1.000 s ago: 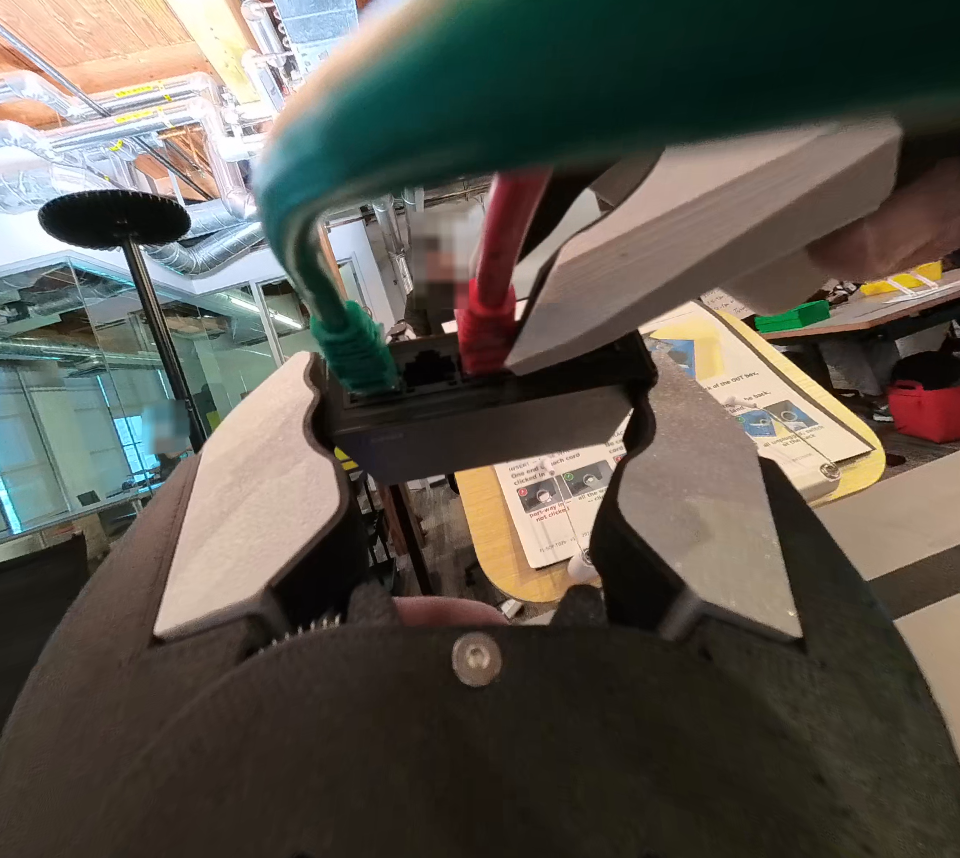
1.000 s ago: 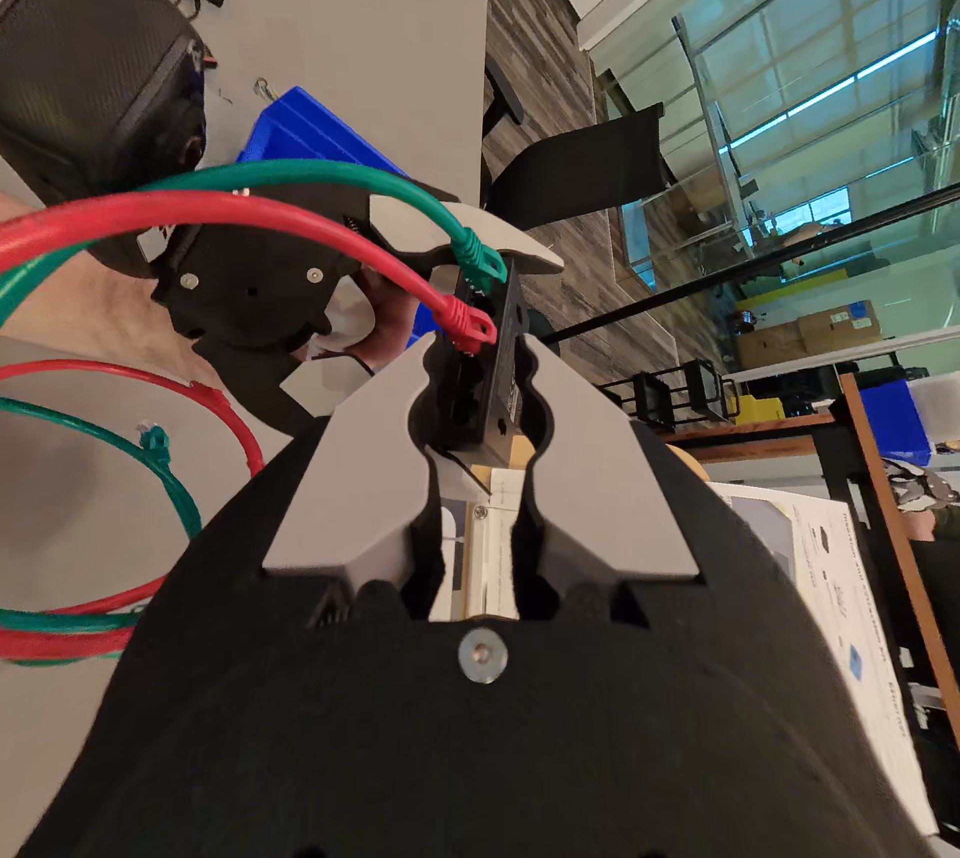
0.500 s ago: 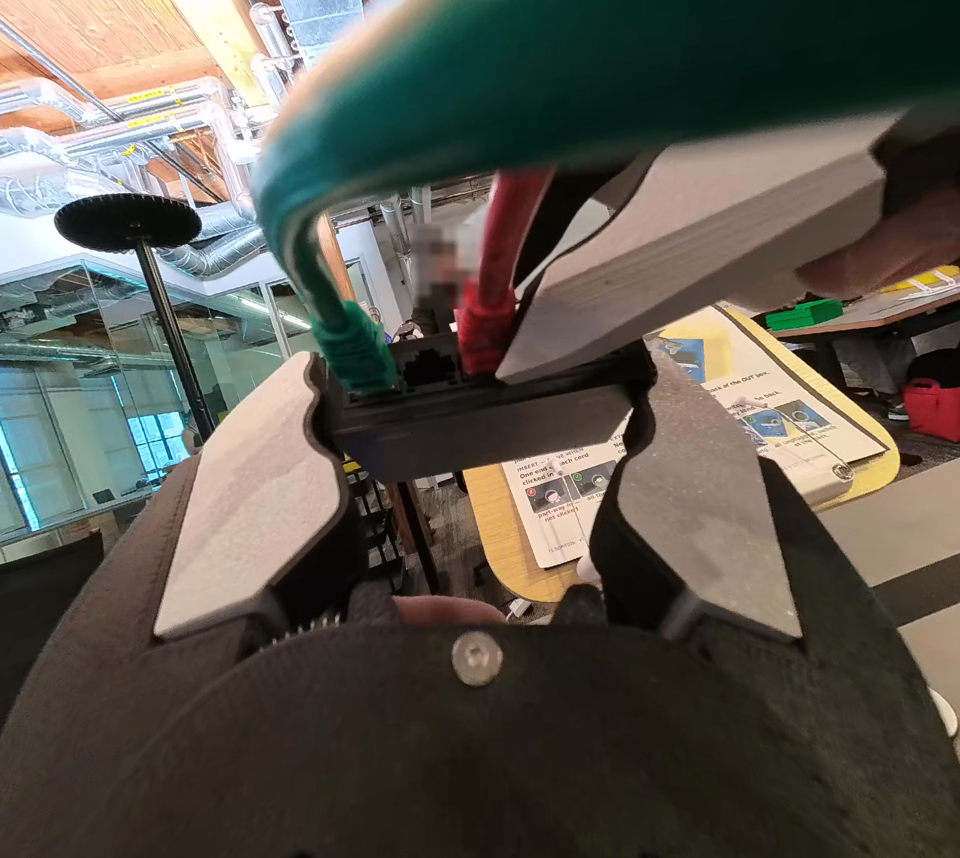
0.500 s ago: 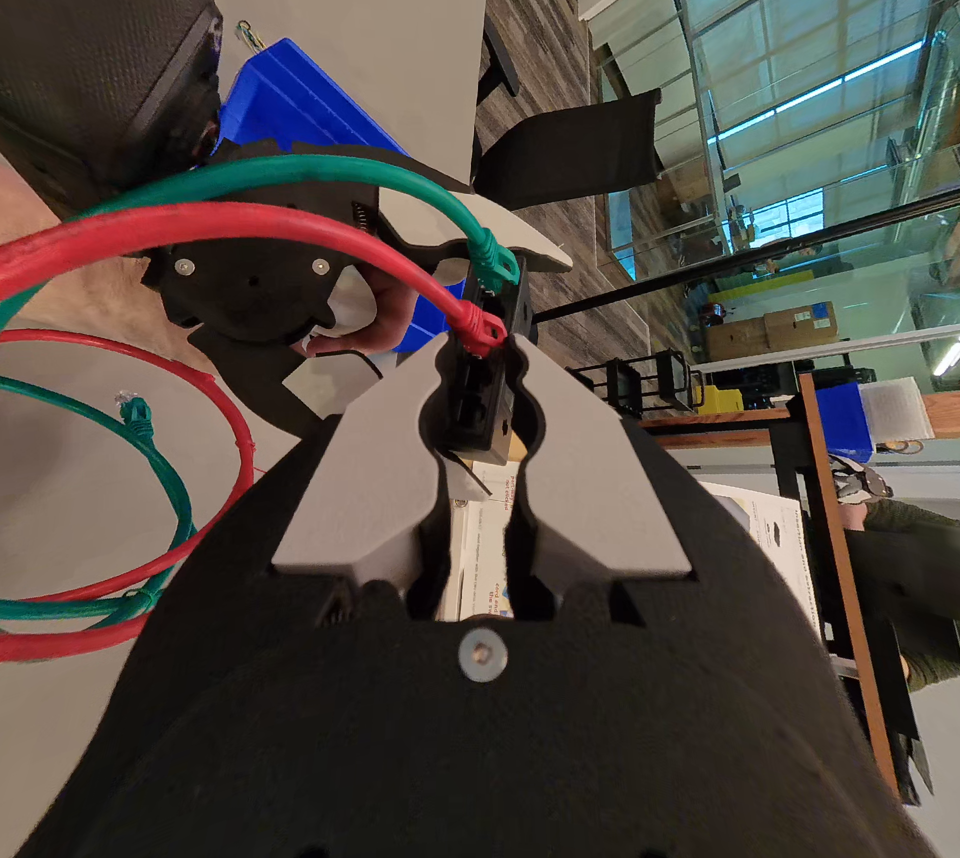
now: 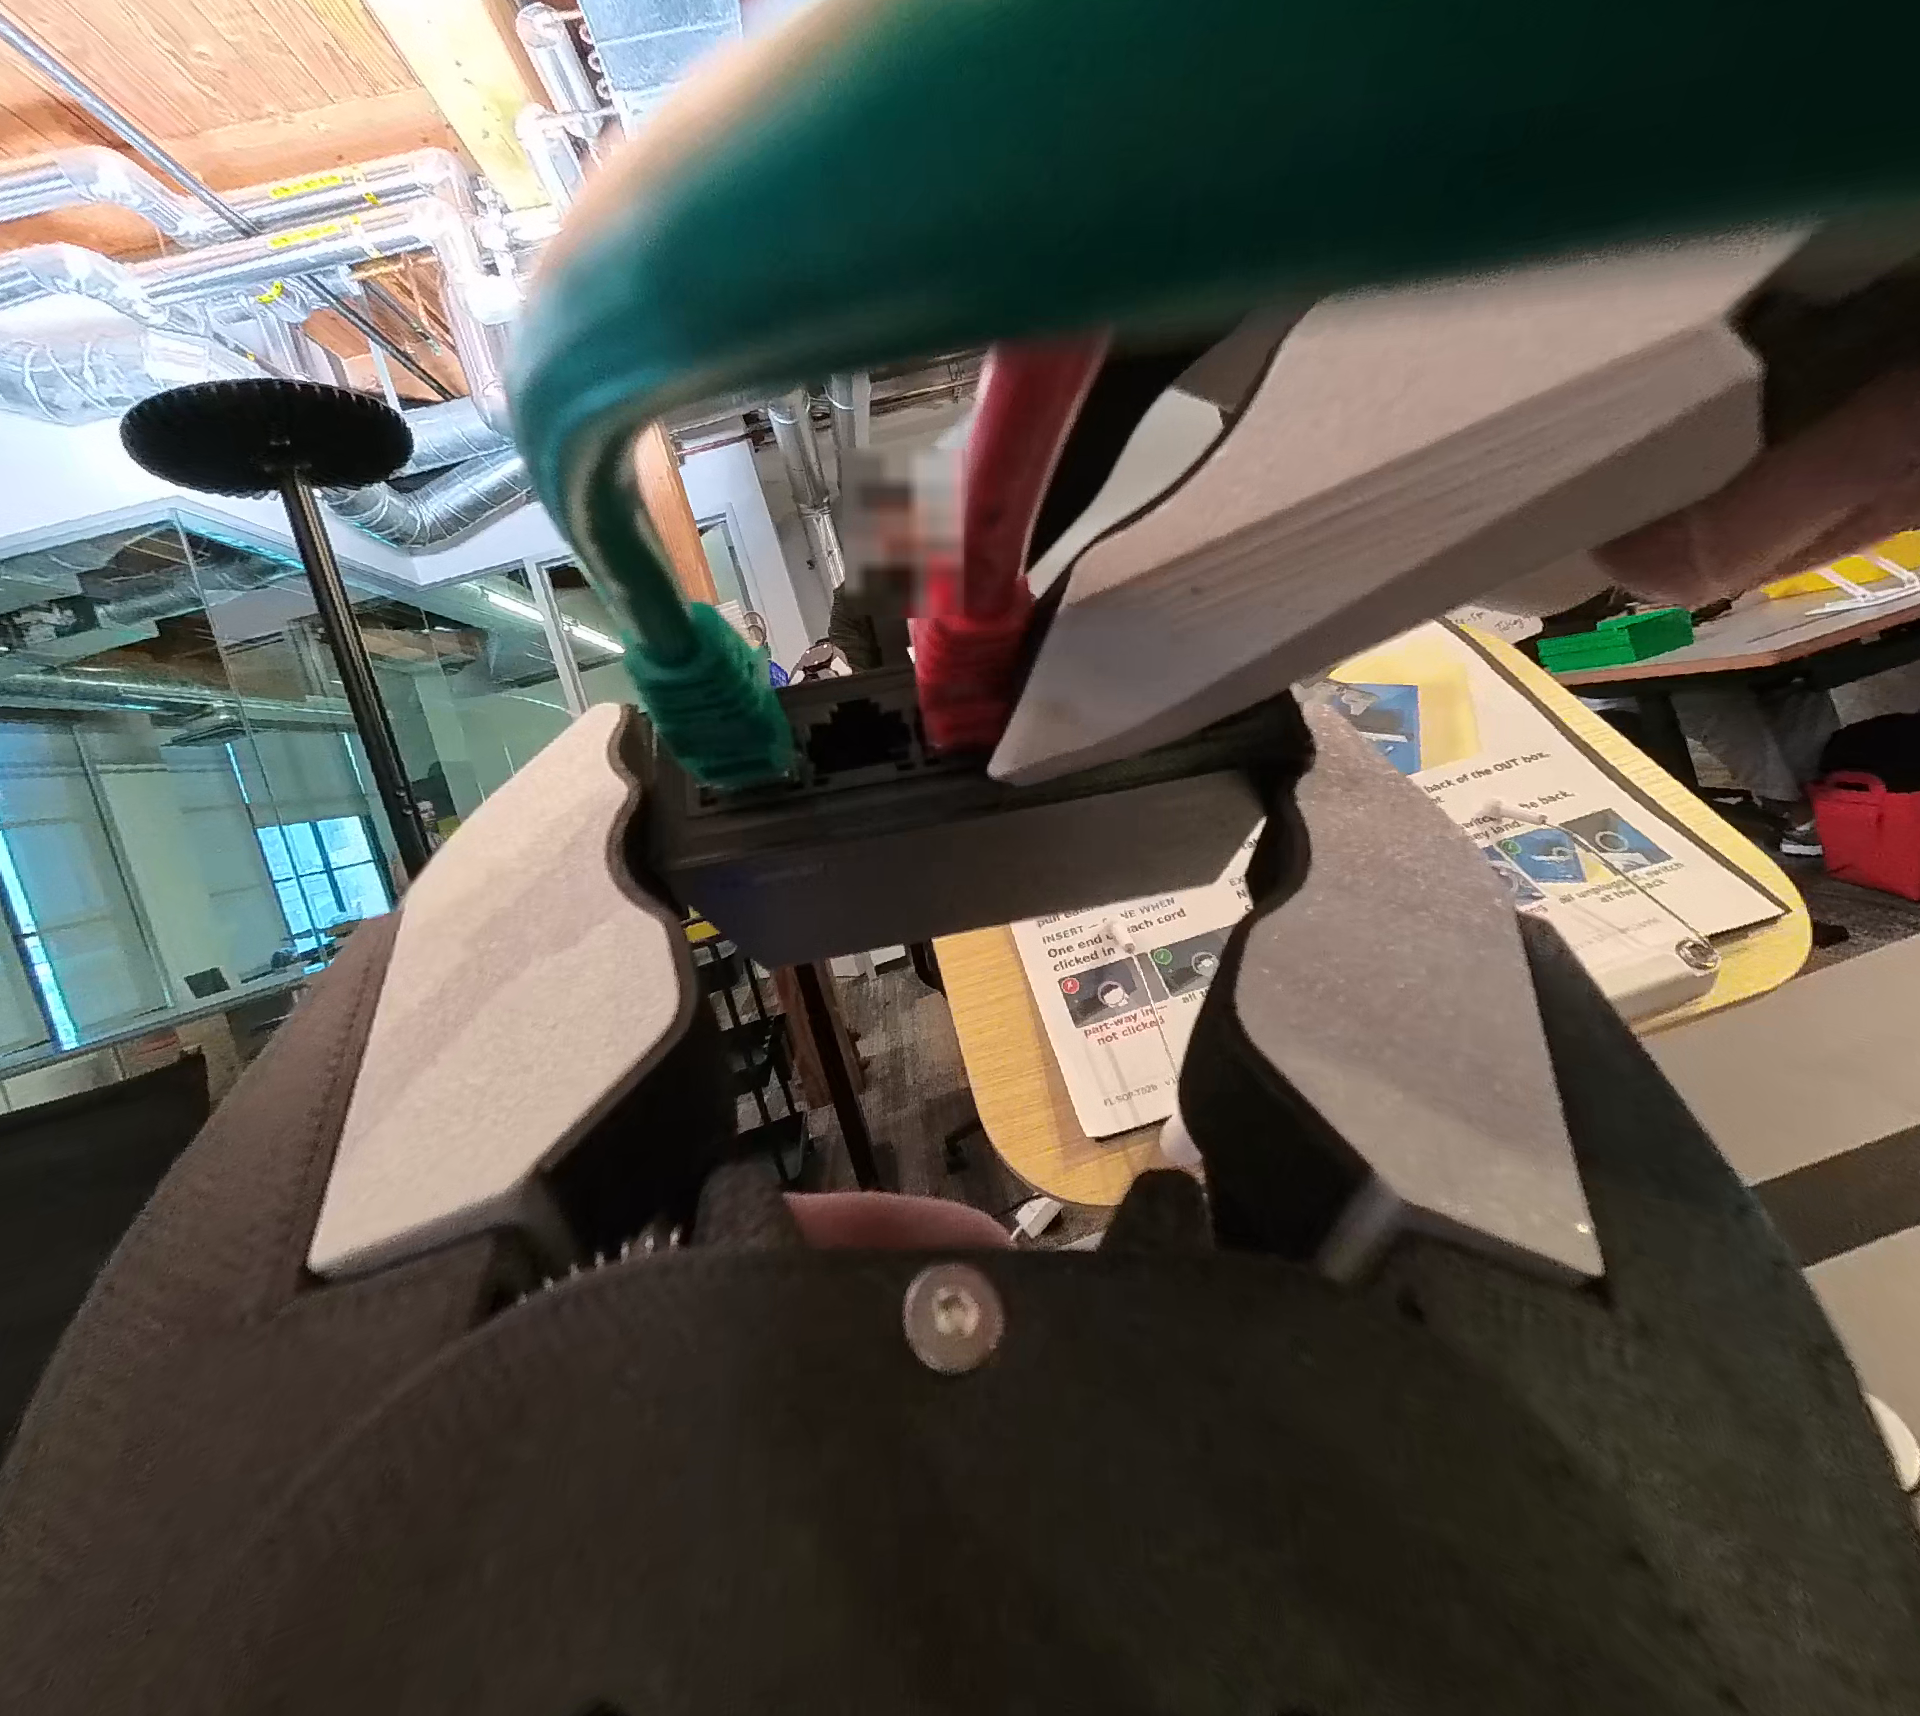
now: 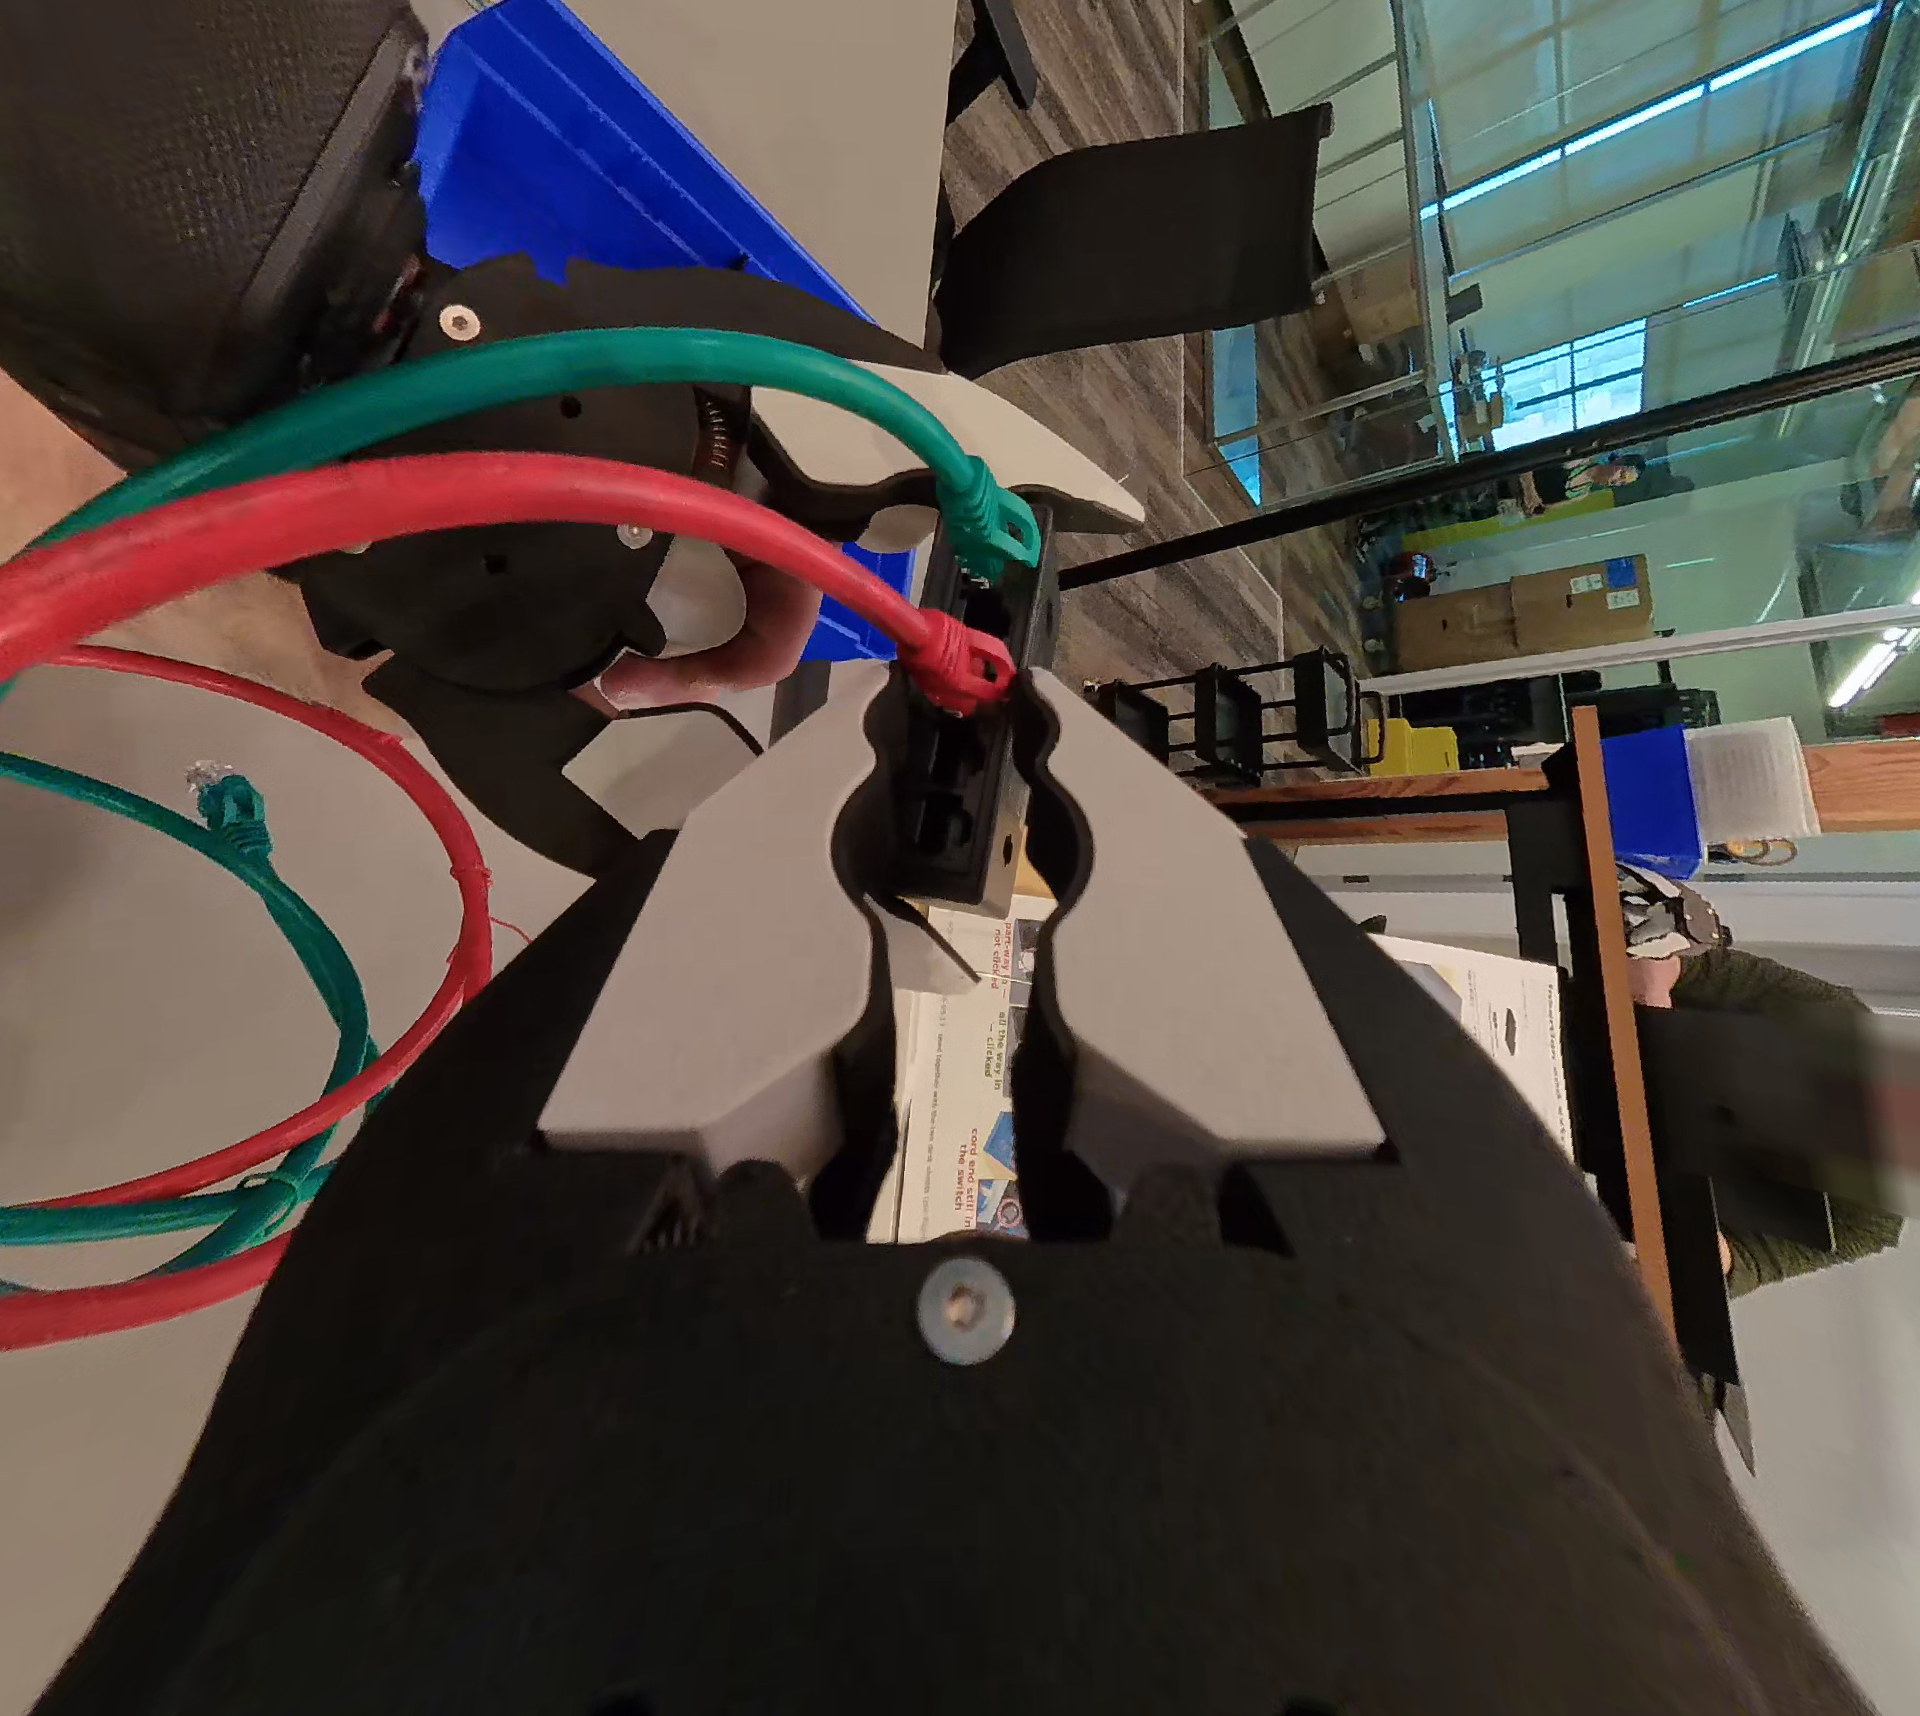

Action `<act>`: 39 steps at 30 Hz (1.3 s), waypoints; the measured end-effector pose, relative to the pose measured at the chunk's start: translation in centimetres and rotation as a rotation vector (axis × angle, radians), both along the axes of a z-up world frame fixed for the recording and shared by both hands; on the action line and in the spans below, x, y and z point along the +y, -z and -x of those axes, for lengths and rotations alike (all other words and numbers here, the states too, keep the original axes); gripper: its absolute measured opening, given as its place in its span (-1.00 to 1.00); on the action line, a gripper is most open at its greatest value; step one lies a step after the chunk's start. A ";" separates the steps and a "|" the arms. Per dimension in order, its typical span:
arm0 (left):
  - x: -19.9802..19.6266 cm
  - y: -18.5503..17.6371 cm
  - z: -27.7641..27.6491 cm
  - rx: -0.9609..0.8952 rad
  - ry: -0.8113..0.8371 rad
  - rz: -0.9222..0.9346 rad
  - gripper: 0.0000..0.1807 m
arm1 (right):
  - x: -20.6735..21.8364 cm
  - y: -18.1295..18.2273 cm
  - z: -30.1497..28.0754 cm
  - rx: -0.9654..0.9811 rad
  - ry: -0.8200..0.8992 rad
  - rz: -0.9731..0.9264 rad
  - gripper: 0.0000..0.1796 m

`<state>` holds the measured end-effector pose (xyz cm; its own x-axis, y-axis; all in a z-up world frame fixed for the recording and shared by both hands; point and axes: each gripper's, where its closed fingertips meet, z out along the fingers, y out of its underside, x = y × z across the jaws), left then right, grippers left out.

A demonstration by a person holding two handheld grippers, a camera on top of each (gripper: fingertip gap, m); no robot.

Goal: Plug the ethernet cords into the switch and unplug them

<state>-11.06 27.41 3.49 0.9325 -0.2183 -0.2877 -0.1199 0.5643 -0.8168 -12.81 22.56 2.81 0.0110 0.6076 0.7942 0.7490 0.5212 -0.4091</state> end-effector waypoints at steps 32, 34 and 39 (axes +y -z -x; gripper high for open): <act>0.9 0.9 1.0 -0.012 -0.013 -0.007 0.21 | 0.8 1.3 1.1 -0.106 0.088 -0.030 -0.81; 0.9 1.0 1.0 -0.011 -0.015 -0.007 0.21 | 0.7 1.3 1.1 -0.100 0.087 -0.020 -0.80; 1.0 1.1 1.0 -0.009 -0.016 -0.005 0.21 | 0.9 1.4 1.1 -0.113 0.099 -0.038 -0.81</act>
